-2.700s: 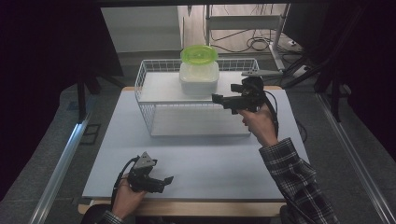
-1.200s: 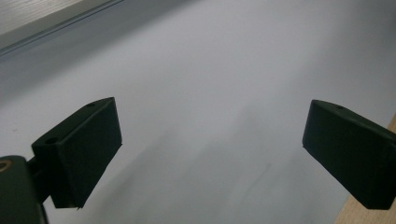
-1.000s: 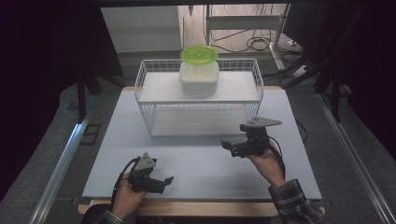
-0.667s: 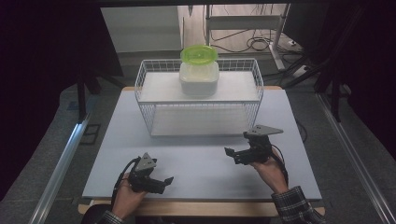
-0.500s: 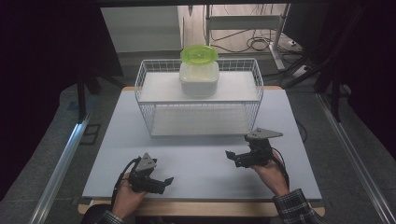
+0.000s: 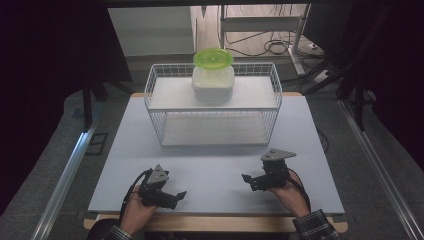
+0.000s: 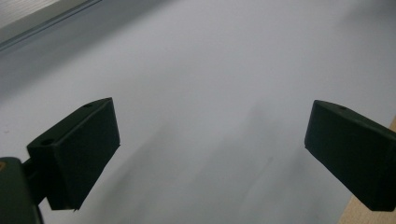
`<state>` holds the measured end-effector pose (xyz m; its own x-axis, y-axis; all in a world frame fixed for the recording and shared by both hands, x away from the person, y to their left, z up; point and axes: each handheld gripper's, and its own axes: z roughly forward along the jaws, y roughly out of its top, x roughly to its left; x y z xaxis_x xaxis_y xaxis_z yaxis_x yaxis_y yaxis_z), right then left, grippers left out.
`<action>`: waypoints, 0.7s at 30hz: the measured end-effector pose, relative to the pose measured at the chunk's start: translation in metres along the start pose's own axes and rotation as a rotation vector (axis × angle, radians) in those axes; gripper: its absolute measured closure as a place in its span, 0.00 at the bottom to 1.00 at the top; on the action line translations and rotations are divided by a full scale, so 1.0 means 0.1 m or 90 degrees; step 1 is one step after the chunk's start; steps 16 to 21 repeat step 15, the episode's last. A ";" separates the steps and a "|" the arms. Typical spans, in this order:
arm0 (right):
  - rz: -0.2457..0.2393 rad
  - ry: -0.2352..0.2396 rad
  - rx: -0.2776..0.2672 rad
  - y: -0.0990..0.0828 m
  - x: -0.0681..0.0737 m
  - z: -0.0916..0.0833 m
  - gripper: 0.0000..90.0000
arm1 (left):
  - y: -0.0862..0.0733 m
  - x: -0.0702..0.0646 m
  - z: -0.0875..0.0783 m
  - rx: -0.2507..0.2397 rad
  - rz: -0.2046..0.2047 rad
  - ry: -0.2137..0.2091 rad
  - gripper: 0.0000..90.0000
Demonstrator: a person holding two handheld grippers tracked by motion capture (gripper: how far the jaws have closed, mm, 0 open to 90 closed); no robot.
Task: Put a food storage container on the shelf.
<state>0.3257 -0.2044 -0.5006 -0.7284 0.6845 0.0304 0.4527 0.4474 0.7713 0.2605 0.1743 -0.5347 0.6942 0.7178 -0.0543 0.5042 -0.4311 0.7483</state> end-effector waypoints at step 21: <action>-0.035 0.005 0.063 -0.13 0.13 0.16 0.00 | 0.00 -0.01 0.01 0.006 0.004 0.000 0.03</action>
